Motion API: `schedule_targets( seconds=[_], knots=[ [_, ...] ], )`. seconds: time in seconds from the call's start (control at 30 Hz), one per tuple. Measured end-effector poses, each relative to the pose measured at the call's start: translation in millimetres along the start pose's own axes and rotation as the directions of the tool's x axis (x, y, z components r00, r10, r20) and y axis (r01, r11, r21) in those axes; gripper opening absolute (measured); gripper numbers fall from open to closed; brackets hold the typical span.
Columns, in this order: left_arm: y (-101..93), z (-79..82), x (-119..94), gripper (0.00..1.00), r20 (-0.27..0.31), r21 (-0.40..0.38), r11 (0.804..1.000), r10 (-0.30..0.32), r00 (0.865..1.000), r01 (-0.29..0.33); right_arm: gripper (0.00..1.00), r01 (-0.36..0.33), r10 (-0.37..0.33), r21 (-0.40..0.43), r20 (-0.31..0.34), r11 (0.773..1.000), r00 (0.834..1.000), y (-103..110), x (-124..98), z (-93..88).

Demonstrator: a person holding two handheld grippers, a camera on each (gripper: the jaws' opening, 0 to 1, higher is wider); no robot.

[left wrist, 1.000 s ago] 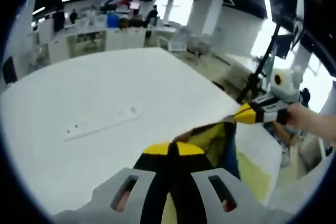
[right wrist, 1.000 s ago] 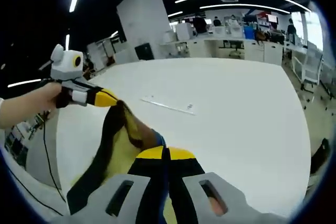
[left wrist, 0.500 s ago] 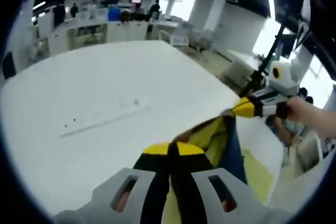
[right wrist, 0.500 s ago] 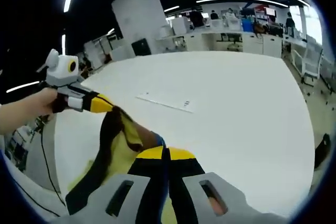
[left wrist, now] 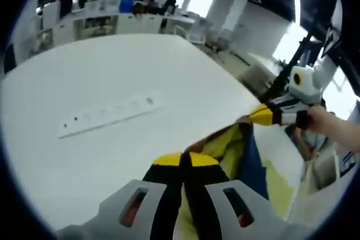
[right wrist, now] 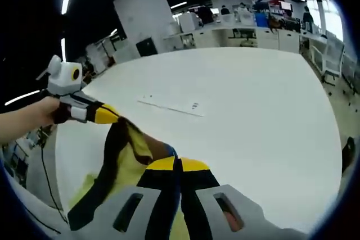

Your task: Fold the garment on the visible template until the final outline fits inside the template.

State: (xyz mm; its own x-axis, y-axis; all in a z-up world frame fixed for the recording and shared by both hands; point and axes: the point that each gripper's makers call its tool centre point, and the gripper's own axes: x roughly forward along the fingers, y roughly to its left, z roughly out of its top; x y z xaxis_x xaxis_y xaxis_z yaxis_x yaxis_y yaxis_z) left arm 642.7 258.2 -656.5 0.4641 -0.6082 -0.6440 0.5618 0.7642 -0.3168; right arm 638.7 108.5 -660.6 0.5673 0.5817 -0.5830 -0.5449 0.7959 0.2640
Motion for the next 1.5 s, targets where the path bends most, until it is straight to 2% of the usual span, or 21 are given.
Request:
schedule_targets(
  seconds=[0.67,1.5],
  knots=[
    [19.4,-14.2,25,0.0,-0.033,-0.064,0.998,-0.012,0.999,0.01,0.01,0.01,-0.009,0.02,-0.051,1.0,0.999,-18,31,-14.0],
    [30.2,-27.0,44,0.0,-0.057,-0.111,0.994,-0.024,0.998,0.017,0.01,0.021,-0.019,0.022,-0.084,1.0,0.996,-28,48,-28.0]
  ],
)
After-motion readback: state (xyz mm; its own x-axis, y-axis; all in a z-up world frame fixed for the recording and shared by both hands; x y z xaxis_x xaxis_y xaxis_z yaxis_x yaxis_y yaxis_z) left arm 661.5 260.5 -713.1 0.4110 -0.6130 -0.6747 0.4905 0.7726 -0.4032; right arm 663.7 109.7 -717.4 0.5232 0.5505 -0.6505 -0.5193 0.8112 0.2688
